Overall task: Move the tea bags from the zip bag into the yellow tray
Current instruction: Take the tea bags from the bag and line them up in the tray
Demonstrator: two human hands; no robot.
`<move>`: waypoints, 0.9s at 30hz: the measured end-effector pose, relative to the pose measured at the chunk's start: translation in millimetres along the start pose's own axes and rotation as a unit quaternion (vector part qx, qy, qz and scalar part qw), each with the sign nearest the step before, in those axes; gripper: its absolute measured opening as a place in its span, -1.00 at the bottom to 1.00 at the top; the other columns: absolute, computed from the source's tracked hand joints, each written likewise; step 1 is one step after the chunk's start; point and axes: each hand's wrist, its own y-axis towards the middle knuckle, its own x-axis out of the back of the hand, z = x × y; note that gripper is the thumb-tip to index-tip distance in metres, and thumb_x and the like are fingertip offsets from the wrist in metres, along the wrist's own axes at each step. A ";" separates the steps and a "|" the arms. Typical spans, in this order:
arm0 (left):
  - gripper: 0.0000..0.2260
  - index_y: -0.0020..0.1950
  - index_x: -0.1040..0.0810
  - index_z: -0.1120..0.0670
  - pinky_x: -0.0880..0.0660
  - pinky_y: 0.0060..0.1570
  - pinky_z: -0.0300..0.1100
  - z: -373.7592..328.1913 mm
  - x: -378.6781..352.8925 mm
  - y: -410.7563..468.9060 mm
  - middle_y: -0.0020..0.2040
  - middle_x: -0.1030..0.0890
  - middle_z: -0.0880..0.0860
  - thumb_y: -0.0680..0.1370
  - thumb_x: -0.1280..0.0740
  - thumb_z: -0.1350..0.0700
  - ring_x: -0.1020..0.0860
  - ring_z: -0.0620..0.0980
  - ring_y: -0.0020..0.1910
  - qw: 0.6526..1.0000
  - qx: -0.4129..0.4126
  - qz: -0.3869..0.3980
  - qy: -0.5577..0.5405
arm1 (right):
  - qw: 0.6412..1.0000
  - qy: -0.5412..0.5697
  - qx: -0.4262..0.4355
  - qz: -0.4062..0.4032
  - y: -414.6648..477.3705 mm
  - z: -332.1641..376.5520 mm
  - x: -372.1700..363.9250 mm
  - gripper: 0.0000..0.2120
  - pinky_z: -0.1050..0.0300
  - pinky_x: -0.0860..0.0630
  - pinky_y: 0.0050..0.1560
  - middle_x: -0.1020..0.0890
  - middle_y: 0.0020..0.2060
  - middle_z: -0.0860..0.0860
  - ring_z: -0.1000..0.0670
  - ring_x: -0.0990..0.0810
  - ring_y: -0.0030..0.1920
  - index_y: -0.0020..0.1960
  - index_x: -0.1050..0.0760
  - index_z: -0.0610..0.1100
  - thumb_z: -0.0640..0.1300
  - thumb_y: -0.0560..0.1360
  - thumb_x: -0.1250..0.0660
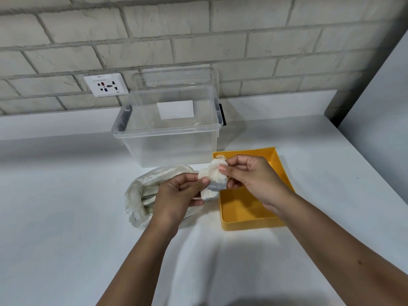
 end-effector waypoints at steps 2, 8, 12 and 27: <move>-0.94 -0.11 -0.64 0.13 -0.61 -0.32 -0.22 -1.1 0.5 -1.3 -0.26 -0.67 0.08 0.46 -0.49 0.22 -0.56 -0.02 -0.31 1.000 0.002 -0.001 -0.005 | 1.000 0.006 0.010 -0.021 1.7 1.9 5.7 -0.98 0.27 -0.48 -0.36 -0.63 -0.40 0.06 0.08 -0.54 -0.42 -0.11 -0.60 -0.13 -0.20 0.49 -0.42; -0.94 -0.09 -0.63 0.16 -0.61 -0.30 -0.21 -5.4 12.8 -0.6 -0.25 -0.69 0.08 0.49 -0.48 0.21 -0.63 0.06 -0.28 0.999 -0.010 -0.036 0.004 | 0.990 -0.092 0.007 -0.108 28.9 -17.1 38.9 -0.88 0.21 -0.55 -0.32 -0.60 -0.31 -0.02 0.08 -0.55 -0.39 0.03 -0.59 -0.22 -0.20 0.52 -0.39; -0.94 -0.16 -0.63 0.10 -0.61 -0.28 -0.21 -4.2 14.7 -1.4 -0.30 -0.69 0.02 0.50 -0.46 0.22 -0.64 -0.02 -0.33 0.999 -0.016 -0.035 0.007 | 0.989 -0.123 -0.067 -0.056 46.0 -48.1 35.5 -0.86 0.21 -0.53 -0.37 -0.61 -0.33 -0.04 0.05 -0.53 -0.40 0.04 -0.59 -0.21 -0.19 0.50 -0.42; -0.94 -0.06 -0.68 0.16 -0.62 -0.24 -0.21 5.7 14.1 5.3 -0.28 -0.70 0.04 0.50 -0.46 0.19 -0.61 -0.11 -0.37 0.999 -0.001 -0.033 0.010 | 0.977 -0.173 -0.048 -0.116 86.4 -83.6 13.1 -0.84 0.17 -0.51 -0.31 -0.67 -0.24 -0.06 0.05 -0.51 -0.41 -0.04 -0.61 -0.16 -0.08 0.47 -0.47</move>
